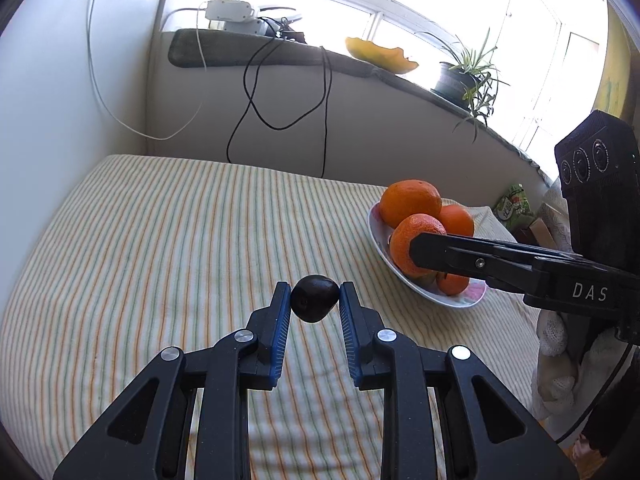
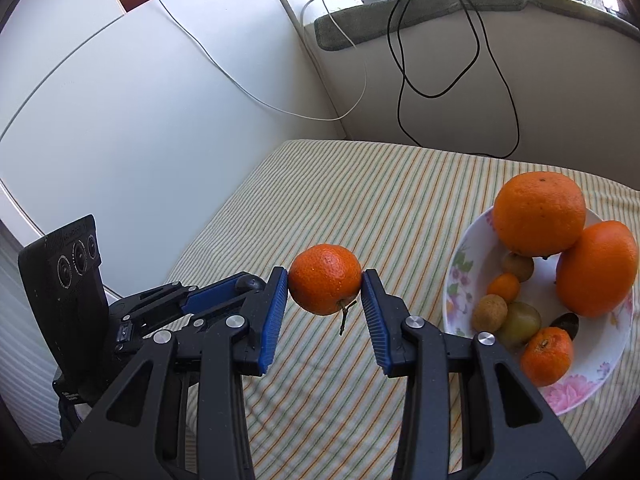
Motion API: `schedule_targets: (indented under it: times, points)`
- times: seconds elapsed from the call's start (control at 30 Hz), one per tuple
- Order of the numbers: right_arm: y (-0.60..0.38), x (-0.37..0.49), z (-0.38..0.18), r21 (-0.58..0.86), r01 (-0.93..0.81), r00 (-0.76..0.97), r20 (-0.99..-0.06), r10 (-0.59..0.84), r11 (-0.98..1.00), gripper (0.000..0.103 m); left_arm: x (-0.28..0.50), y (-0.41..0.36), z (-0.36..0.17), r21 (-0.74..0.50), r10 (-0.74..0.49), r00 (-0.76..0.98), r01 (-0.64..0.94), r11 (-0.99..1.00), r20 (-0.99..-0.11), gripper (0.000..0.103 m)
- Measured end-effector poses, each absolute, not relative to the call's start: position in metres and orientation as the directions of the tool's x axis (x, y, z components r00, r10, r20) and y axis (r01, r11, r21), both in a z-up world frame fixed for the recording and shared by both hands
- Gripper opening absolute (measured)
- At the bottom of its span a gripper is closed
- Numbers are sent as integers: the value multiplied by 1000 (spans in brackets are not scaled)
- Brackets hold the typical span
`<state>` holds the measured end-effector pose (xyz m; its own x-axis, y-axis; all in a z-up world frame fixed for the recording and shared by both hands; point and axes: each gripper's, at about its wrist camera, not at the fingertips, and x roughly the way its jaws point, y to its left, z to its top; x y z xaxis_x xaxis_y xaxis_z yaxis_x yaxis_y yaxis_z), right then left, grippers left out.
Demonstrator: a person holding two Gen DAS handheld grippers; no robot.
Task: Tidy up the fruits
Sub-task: 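Lift the plum and tangerine and carry both tools over the plate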
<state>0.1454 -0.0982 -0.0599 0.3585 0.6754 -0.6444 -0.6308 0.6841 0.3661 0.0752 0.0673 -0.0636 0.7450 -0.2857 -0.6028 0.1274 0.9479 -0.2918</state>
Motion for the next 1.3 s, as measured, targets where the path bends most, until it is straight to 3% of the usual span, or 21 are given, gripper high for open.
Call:
schedule_targets:
  times: [0.7,1.3]
  points:
    - [-211,134,-40,198,-503,590,-633,502,841,40,109,3,-59,-326,-387,719,232,916,-577,23]
    - [-257,154,-63,222,-436,597,-654,465,872,40,146,-55,-61,-290,-411,678,292,911,-609,23]
